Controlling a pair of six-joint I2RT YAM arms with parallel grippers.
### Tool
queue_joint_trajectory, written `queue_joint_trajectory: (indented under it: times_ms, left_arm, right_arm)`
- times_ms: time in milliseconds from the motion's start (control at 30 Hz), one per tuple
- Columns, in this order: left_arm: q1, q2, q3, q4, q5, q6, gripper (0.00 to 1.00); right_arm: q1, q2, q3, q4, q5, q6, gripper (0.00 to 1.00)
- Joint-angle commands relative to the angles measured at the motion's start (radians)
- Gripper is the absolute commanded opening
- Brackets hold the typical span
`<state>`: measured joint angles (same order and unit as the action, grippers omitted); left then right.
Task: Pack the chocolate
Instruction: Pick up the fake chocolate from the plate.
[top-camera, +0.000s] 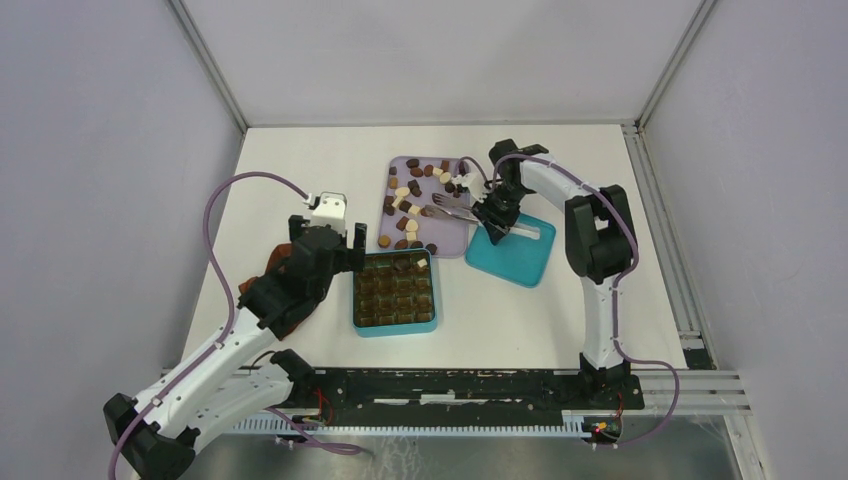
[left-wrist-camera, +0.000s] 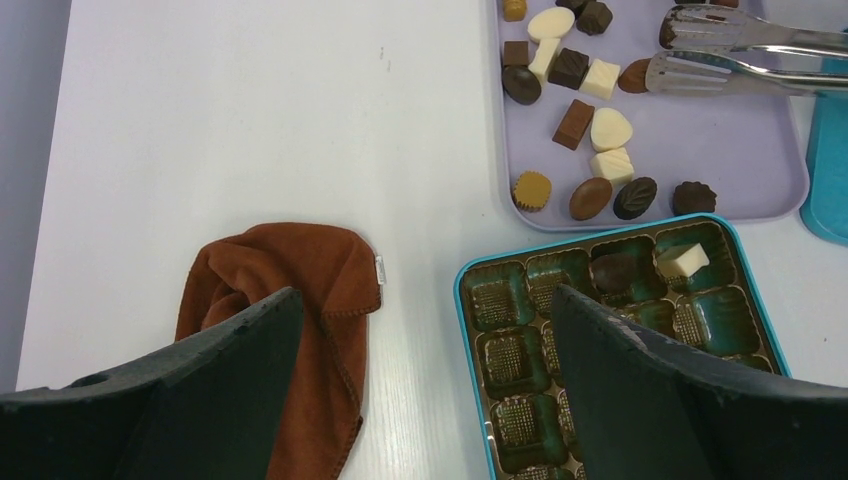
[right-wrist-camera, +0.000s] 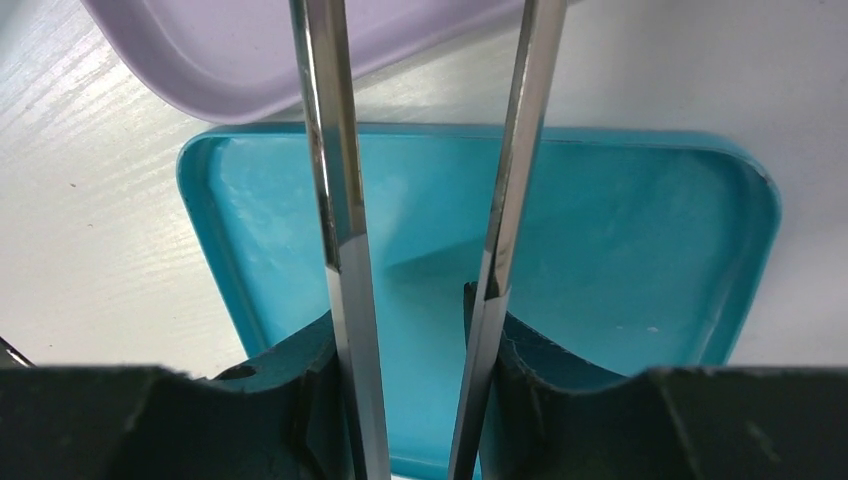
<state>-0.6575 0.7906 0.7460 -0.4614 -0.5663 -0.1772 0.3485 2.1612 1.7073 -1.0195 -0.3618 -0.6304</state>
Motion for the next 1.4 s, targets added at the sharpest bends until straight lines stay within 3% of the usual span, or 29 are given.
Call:
queue_joint_trajectory:
  times_ms: [0,567,967,1367]
  left_arm:
    - [0.005,0.003,0.001,0.042,0.003,0.046,0.98]
    - [0.006,-0.002,0.002,0.043,0.003,0.048,0.98]
    - [0.007,-0.014,0.001,0.041,0.006,0.048,0.98]
    - [0.007,-0.010,0.001,0.043,0.010,0.048,0.98]
  right_arm:
    - [0.019,0.031,0.057,-0.018,-0.024,-0.011,0.44]
    - [0.049,0.058,0.113,-0.068,0.043,-0.003,0.40]
    - [0.049,0.011,0.068,-0.075,0.039,-0.007,0.13]
    - [0.031,-0.085,-0.029,-0.018,0.001,0.004,0.11]
